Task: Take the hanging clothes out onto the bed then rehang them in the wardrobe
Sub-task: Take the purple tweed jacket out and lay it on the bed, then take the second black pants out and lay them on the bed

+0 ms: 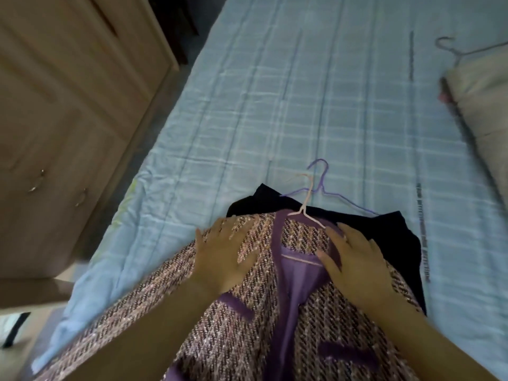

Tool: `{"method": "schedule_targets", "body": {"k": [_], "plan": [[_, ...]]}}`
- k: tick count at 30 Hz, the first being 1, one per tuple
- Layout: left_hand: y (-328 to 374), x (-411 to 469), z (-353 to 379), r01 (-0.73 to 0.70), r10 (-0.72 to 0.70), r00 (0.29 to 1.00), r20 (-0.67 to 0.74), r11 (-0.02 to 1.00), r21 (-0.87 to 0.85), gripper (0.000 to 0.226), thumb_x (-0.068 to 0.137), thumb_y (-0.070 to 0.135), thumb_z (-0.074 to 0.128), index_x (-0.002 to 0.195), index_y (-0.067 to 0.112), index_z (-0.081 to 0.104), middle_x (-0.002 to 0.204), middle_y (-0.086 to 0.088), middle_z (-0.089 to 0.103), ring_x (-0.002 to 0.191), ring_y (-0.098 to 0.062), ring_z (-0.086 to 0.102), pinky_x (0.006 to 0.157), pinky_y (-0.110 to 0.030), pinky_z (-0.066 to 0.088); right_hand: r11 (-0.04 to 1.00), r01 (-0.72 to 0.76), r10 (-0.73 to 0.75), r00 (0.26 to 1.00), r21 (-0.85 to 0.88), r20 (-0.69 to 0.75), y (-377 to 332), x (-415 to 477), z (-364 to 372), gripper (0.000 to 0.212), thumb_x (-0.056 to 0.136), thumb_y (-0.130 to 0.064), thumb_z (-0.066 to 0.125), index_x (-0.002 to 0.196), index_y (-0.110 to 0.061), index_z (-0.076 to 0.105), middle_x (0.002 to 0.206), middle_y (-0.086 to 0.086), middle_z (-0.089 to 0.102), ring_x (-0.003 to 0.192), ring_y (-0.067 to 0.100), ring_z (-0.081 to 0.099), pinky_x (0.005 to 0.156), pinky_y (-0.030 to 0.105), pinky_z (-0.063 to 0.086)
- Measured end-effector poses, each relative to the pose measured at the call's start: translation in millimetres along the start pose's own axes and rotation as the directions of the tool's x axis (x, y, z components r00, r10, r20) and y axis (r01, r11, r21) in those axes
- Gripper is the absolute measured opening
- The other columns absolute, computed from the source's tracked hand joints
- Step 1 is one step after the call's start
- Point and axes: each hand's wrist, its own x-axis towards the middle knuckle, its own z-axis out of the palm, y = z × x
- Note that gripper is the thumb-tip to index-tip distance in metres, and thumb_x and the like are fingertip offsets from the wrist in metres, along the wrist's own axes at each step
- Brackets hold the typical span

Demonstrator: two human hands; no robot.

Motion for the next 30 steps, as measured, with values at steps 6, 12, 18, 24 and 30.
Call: {"method": "schedule_targets", "body": {"k": [6,12,18,24,30], "plan": [[-6.0,-82.2,-55.4,0.052,-0.062,0.996,-0.067,0.988,-0.147,0.074,0.081,0.075,0.015,0.146,0.040,0.025,0.155,-0.002,0.028,0.144,-0.027,0.018,0.110,-0.062,0.010,0.976,0.175,-0.176,0.984,0.126,-0.001,-67.8,-38.3,-61.9,0.076,0.089,-0.068,0.017,0.130,-0.013,0.051,0.137,0.015,0.048,0.126,0.033,0.046,0.097,0.054,0.042],[-35.8,-184.8,-98.3,0.186,-0.245,0.957,-0.154,0.929,-0.321,0.084,0.075,0.081,0.007,0.145,0.039,0.028,0.153,0.000,0.030,0.143,-0.020,0.021,0.113,-0.054,0.010,0.959,0.250,-0.255,0.967,0.135,0.019,-154.8,-82.7,-104.1,0.084,0.082,-0.073,0.018,0.140,-0.016,0.039,0.146,0.015,0.038,0.135,0.032,0.033,0.108,0.051,0.030],[-112.0,-313.2,-118.3,0.268,-0.377,0.885,-0.272,0.891,-0.366,0.079,0.079,0.080,0.012,0.141,0.038,0.036,0.148,0.003,0.039,0.139,-0.020,0.031,0.110,-0.056,0.019,0.900,0.422,-0.427,0.904,0.111,0.025,-278.9,-147.6,-109.4,0.083,0.082,-0.073,0.017,0.140,-0.017,0.038,0.148,0.016,0.034,0.137,0.032,0.029,0.108,0.053,0.028],[-214.4,-454.6,-125.4,0.368,-0.507,0.791,-0.341,0.841,-0.397,0.065,0.083,0.068,0.028,0.137,0.034,0.042,0.137,0.000,0.050,0.127,-0.026,0.046,0.100,-0.057,0.038,0.743,0.658,-0.660,0.750,0.120,-0.030,-443.3,-228.7,-94.9,0.075,0.086,-0.067,0.024,0.128,-0.012,0.053,0.138,0.015,0.047,0.123,0.034,0.047,0.097,0.050,0.043],[-312.4,-599.4,-129.2,0.562,-0.673,0.620,-0.403,0.739,-0.370,0.067,0.084,0.069,0.027,0.139,0.033,0.041,0.137,0.000,0.051,0.124,-0.024,0.048,0.100,-0.049,0.038,0.504,0.849,-0.845,0.522,0.156,-0.112,-623.6,-303.5,-73.8,0.067,0.086,-0.062,0.032,0.118,-0.010,0.060,0.126,0.013,0.057,0.111,0.033,0.057,0.087,0.044,0.048]]}}
